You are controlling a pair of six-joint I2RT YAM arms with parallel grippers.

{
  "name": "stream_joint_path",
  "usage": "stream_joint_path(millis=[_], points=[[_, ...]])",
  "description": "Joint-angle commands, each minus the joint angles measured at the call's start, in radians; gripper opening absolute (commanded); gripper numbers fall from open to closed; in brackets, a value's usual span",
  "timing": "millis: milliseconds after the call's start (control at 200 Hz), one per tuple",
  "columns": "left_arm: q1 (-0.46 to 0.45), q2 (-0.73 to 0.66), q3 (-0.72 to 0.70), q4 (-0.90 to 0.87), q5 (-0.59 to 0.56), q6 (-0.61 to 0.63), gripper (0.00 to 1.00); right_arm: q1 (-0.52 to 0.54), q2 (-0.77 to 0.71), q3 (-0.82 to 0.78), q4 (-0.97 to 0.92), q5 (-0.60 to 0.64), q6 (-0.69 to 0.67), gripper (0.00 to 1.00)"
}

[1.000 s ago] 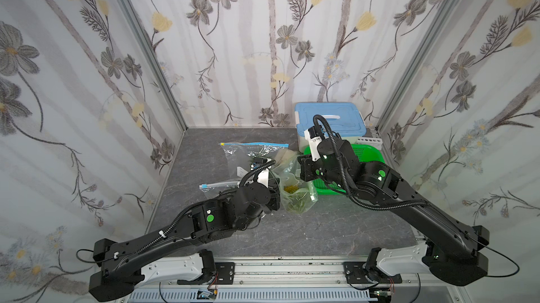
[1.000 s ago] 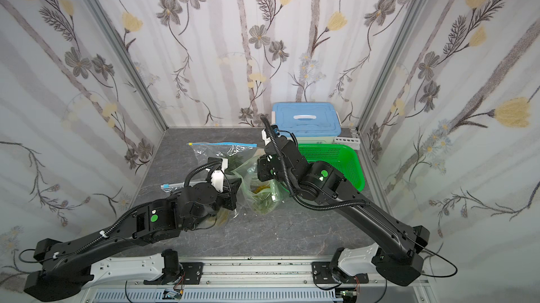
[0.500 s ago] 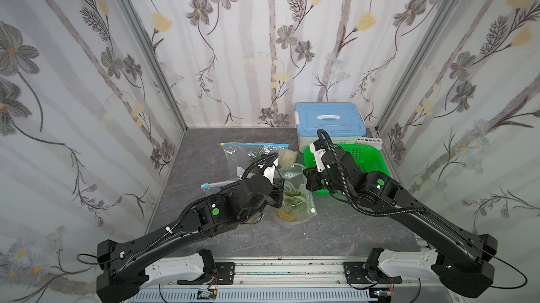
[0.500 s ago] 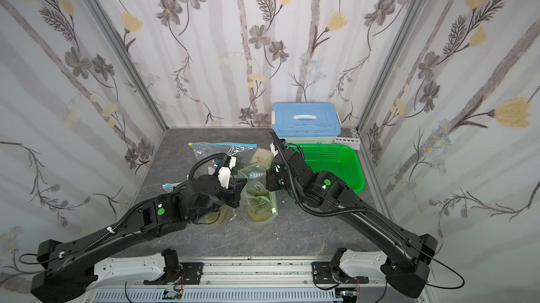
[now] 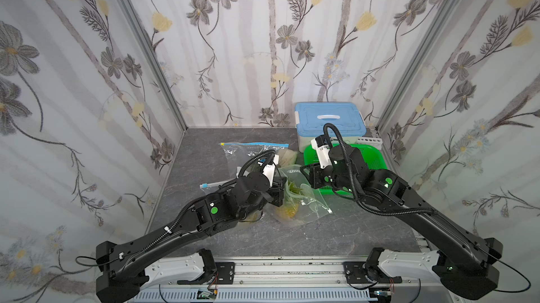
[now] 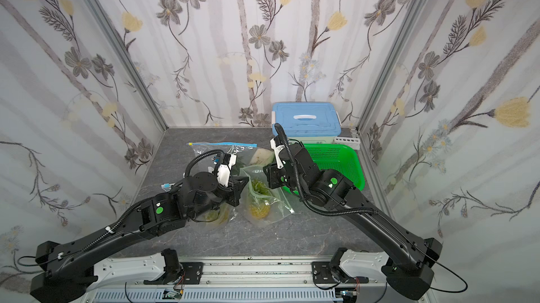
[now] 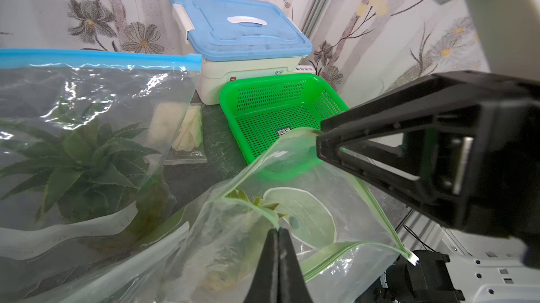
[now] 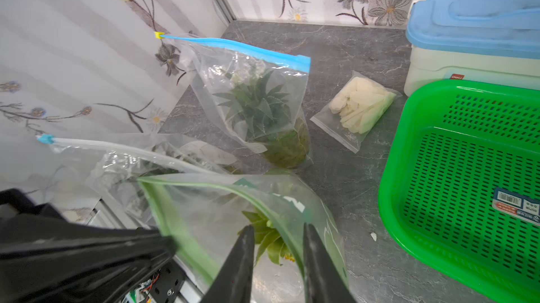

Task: Open the zip-top bag and take out the pineapple
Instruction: Open the zipper of the food storage bag at the center of the board, then pick up the pineapple from the zipper food storage bag.

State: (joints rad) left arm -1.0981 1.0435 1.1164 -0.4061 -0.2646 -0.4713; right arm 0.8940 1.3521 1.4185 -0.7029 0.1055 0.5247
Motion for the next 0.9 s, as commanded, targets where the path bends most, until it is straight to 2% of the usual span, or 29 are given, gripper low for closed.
stream_joint_path(millis=[0, 165, 365, 515, 894], points=[[0.006, -0.001, -0.015, 0.045, -0.009, -0.003, 0.00, 0.049, -0.007, 0.054, -0.070, 0.086, -0.003, 0.35], [0.015, -0.013, -0.034, 0.050, -0.023, -0.006, 0.00, 0.138, 0.026, 0.126, -0.161, 0.132, 0.006, 0.37], [0.025, -0.049, -0.065, 0.051, -0.041, -0.010, 0.00, 0.150, 0.088, 0.057, -0.107, 0.089, 0.007, 0.36], [0.029, -0.063, -0.082, 0.055, -0.039, -0.013, 0.00, 0.148, 0.139, 0.028, -0.091, 0.135, 0.027, 0.37], [0.032, -0.076, -0.142, 0.093, -0.052, -0.033, 0.00, 0.126, 0.218, -0.056, -0.009, 0.125, 0.037, 0.62]])
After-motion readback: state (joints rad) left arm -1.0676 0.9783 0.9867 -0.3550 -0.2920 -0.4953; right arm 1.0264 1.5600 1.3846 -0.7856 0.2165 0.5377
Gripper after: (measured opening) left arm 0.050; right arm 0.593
